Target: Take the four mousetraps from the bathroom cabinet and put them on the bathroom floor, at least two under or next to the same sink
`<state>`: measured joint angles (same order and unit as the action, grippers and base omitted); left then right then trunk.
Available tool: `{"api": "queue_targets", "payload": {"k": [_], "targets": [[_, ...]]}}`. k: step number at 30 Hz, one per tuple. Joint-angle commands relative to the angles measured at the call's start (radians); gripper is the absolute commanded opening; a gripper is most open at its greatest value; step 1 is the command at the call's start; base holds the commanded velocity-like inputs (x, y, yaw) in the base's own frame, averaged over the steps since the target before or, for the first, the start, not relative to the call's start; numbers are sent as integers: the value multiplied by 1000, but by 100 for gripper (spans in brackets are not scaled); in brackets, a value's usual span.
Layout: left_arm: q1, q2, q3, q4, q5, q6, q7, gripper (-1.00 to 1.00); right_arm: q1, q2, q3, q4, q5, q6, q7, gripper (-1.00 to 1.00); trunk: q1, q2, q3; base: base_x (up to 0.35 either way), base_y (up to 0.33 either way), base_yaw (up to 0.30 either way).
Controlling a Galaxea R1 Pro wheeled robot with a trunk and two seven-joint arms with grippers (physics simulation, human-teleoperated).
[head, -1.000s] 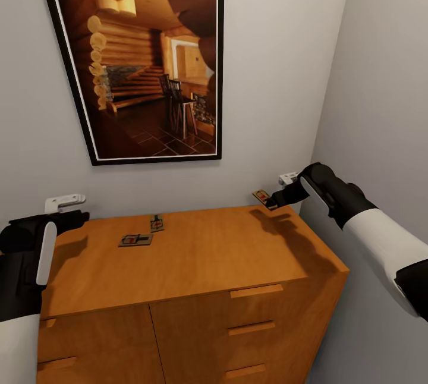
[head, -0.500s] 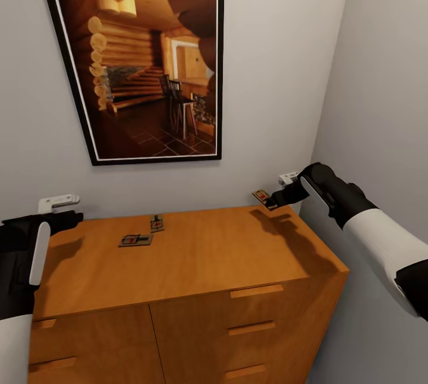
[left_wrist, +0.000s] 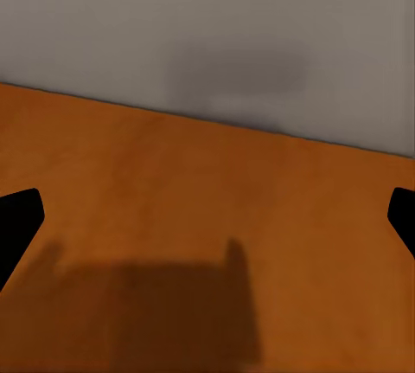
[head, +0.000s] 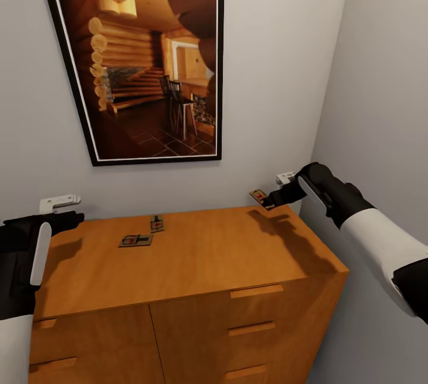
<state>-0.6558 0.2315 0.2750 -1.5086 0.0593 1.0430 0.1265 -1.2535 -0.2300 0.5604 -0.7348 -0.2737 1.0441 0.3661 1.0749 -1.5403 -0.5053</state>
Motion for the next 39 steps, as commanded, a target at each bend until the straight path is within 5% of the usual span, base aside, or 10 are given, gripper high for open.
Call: {"api": "queue_targets", "payload": {"k": [1,39], "targets": [[-1,0,0,-1,7,4,7,100,-1,-1,4,-1,-6,3,1,-100,0,-1,-1,0,0,0],[-1,-34,-2,-1,5,4,7,100,-1,-1,3,0,-9,3,0,-100,0,-1,-1,-77,0,18]]}}
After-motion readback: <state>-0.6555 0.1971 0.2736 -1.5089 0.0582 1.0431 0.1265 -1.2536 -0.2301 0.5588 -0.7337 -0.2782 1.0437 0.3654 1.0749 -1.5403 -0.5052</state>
